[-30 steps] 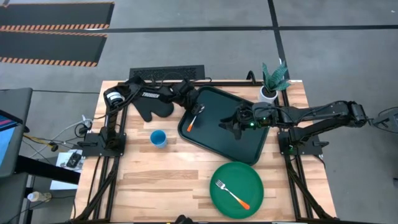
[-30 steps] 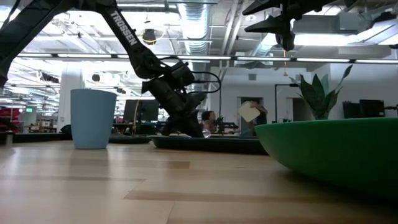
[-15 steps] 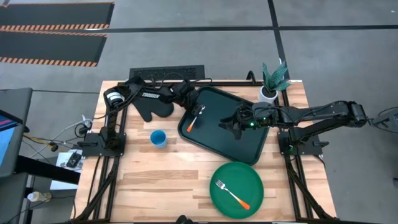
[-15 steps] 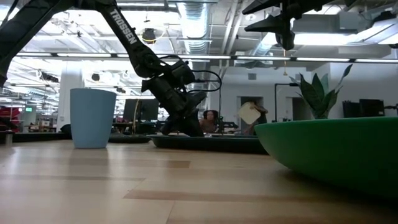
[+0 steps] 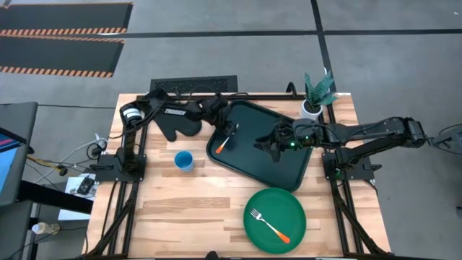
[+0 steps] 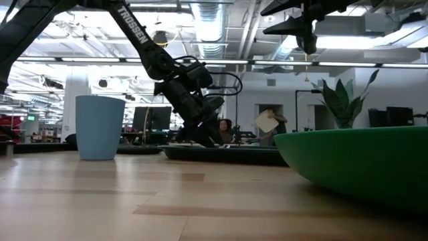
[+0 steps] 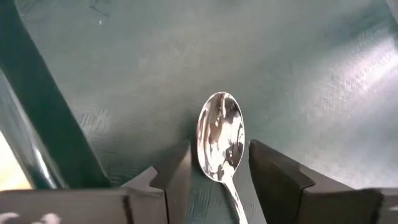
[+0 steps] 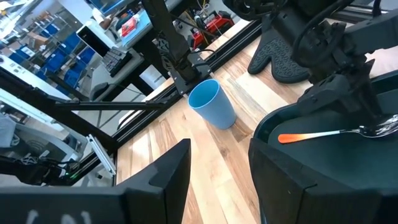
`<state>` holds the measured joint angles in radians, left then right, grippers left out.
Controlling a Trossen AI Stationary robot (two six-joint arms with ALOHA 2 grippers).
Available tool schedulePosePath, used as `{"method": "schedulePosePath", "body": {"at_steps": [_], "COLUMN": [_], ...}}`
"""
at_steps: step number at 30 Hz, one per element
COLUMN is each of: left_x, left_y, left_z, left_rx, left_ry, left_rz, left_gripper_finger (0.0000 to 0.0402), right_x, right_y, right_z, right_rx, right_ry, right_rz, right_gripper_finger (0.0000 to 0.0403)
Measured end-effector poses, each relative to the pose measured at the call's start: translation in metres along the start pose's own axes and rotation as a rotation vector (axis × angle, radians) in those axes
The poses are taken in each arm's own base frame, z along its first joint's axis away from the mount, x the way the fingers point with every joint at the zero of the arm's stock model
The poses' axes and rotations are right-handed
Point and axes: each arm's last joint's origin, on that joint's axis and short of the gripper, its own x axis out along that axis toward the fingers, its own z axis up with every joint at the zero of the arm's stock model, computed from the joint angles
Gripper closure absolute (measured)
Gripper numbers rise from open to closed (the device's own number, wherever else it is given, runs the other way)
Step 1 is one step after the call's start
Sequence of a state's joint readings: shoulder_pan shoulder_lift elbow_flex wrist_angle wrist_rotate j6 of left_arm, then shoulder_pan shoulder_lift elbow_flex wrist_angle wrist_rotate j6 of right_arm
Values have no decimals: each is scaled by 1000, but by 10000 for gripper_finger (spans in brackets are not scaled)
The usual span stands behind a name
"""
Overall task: Pick and place plate/cup/fork/spoon on tray
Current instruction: Put the orange fork on the right side of the spoon on the black serving tray
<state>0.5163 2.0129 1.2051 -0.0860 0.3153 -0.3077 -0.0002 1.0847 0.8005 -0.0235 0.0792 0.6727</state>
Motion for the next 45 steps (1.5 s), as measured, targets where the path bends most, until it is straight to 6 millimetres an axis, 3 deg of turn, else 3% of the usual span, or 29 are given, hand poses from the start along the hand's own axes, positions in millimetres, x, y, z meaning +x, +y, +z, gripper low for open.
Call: {"method": "schedulePosePath", "body": {"at_steps": [11,20,28,40,45], "left_x": [-24,-15,-8,-5,-27], "left_y": [6,-34,-67,-66,-83], "left_z": [13,4,1,0,-2], "left_rx": [1,116,250,241,245], "left_ry": [-14,-12,-142,-136,-9], "left_rz": [218,164,366,330,32], "left_gripper_finger": [254,257,281,283,283], "right_x": [0,0,0,-1,-3], "right_y": [-1,-3,-1,2,7], "right_z": [-1,-5,-6,-10,-22], "right_rx": [14,29,26,21,63], "right_ry": [13,48,55,69,156], "right_rz": [-9,-38,-30,-19,-18], "right_gripper_finger": [219,218,222,225,223]}}
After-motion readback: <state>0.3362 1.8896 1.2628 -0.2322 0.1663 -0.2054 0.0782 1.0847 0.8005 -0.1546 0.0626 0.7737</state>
